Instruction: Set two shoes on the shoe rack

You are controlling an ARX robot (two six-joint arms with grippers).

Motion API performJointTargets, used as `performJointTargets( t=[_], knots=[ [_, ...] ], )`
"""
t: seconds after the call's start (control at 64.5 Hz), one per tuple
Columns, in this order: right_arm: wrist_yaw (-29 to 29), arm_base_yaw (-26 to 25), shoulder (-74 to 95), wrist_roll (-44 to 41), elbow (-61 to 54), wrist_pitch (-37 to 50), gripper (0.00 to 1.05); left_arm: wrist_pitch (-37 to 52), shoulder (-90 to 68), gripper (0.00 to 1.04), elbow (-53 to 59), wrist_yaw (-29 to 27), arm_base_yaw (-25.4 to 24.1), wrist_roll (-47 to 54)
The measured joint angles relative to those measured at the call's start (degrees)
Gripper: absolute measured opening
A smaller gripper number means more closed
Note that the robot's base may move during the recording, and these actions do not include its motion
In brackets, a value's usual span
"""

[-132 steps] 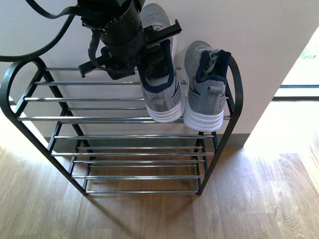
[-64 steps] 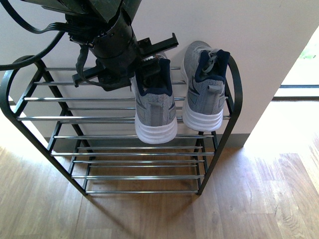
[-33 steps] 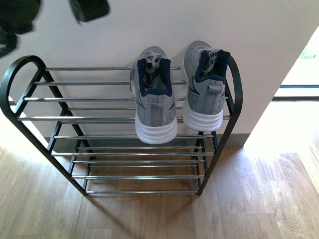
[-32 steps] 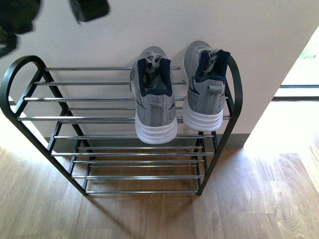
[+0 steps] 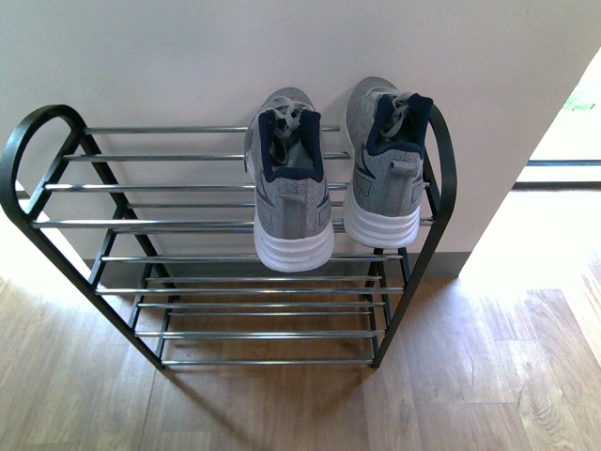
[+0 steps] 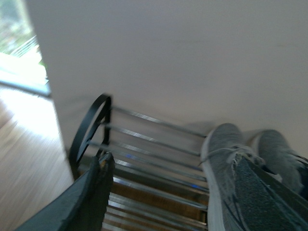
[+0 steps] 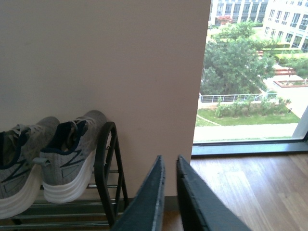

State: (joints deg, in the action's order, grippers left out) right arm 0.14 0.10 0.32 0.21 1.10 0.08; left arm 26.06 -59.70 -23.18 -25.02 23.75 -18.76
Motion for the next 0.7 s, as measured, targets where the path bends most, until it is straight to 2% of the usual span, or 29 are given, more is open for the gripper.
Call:
performJointTargets(
  t=[0.093,0.155,0.202,0.357,0.434,0.698],
  knots=[
    [-0.07,0.0,0.0,-0.02,0.0,0.0,0.34,10.54,4.35,0.53,5.81,5.31,-3.37,10.38],
    [-0.15,0.0,0.0,0.0,0.0,0.0,0.42,11.26,6.69,0.44,7.52,6.73,-5.09,13.25],
    [-0.15,0.0,0.0,0.0,0.0,0.0,0.55,11.17,9.46,0.31,10.05,9.01,-7.3,15.54],
    [-0.13,0.0,0.0,-0.02,0.0,0.0,0.84,9.22,15.15,0.01,14.38,13.18,-11.41,17.42],
    [-0.15,0.0,0.0,0.0,0.0,0.0,0.97,8.04,17.66,0.01,15.63,14.67,-13.05,17.88],
    [-0.11,0.0,-0.02,0.0,0.0,0.0,0.96,3.37,25.73,0.01,18.99,18.53,-17.03,17.99]
  ],
)
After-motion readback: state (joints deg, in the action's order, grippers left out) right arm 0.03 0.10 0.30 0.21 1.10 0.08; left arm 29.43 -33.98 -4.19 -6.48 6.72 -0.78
